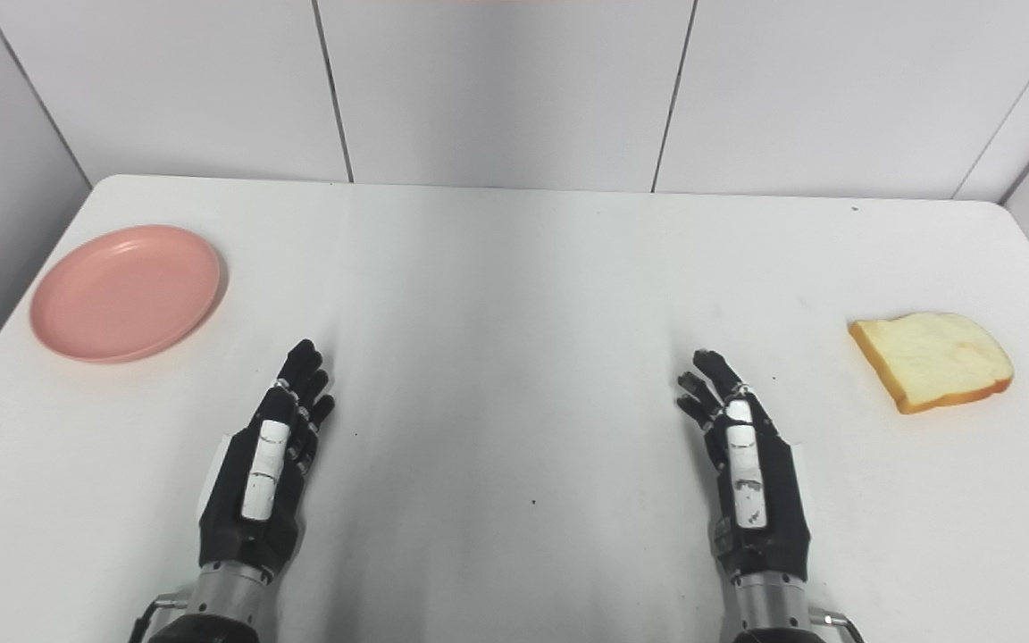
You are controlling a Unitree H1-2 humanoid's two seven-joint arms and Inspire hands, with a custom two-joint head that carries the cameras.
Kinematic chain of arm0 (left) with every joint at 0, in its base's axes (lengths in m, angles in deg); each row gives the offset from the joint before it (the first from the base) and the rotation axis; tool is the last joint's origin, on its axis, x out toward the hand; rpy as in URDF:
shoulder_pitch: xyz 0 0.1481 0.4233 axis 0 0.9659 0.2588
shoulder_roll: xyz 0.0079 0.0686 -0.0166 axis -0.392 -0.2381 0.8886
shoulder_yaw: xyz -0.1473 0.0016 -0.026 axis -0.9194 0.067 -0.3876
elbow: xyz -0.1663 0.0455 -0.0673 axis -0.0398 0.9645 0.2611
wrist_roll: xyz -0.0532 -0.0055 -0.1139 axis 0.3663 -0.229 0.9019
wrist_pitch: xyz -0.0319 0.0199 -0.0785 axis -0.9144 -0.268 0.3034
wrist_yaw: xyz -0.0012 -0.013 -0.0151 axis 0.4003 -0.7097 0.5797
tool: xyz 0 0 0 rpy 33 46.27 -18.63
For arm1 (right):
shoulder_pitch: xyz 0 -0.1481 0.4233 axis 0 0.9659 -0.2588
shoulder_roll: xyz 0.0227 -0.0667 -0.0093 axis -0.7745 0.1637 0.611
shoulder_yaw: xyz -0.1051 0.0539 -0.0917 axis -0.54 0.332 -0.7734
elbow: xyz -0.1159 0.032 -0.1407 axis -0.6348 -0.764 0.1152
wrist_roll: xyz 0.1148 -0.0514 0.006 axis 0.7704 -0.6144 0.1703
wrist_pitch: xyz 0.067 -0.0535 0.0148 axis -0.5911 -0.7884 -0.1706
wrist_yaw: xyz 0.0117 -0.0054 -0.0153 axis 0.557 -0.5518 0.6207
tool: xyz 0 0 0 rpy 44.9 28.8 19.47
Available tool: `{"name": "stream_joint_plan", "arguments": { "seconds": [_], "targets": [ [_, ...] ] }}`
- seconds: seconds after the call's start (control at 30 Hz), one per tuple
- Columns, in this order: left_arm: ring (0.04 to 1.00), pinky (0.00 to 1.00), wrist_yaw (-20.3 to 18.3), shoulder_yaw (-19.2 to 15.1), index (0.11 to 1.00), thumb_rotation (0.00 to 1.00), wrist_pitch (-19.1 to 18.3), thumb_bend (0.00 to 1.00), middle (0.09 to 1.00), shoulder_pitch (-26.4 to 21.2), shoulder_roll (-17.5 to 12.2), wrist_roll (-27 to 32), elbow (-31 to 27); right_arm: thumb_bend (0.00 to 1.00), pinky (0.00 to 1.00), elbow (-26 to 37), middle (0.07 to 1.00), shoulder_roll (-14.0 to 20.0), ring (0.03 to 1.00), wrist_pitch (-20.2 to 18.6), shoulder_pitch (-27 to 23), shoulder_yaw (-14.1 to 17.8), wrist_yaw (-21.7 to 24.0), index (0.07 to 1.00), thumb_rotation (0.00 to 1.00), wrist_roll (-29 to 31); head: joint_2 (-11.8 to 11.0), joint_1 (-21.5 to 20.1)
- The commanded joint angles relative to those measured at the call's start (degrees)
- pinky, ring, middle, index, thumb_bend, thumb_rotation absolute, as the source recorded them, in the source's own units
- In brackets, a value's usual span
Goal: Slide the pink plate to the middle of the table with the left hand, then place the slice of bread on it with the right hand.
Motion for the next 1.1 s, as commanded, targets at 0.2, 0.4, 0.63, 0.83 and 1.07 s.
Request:
{"name": "stream_joint_plan", "arguments": {
  "seconds": [0.2,0.4,0.63,0.83,1.07],
  "targets": [
    [1.000,1.00,-0.2,0.2,0.912,0.80,0.0,0.90,0.985,0.0,-0.8,0.5,-2.5,0.80,0.85,1.8,0.879,-0.2,0.836,2.2,2.3,0.2,0.0,0.798,0.86,0.1,0.1,0.0],
    [1.000,1.00,-0.3,0.0,0.914,0.80,0.0,0.91,0.986,-0.1,-1.0,0.6,-2.4,0.79,0.85,1.7,0.878,-0.2,0.838,1.9,2.2,0.1,0.0,0.796,0.86,0.0,0.1,-0.1],
    [1.000,1.00,-0.4,-0.4,0.917,0.79,0.7,0.91,0.984,-0.2,-1.2,1.1,-1.9,0.78,0.85,1.5,0.875,-0.3,0.837,1.5,2.1,-0.1,-0.2,0.792,0.86,-0.5,0.2,-0.3],
    [1.000,1.00,-0.4,-0.5,0.922,0.79,0.7,0.92,0.978,-0.3,-1.2,1.1,-1.6,0.78,0.85,1.0,0.871,-0.1,0.835,1.7,1.9,-0.3,0.0,0.792,0.86,-0.7,-0.2,-0.1],
    [1.000,1.00,-0.2,0.1,0.917,0.80,1.8,0.90,0.973,-0.3,-0.5,0.4,-0.3,0.79,0.86,-0.8,0.870,0.4,0.836,2.5,1.8,0.1,0.9,0.791,0.85,1.1,-2.8,2.5]
  ]
}}
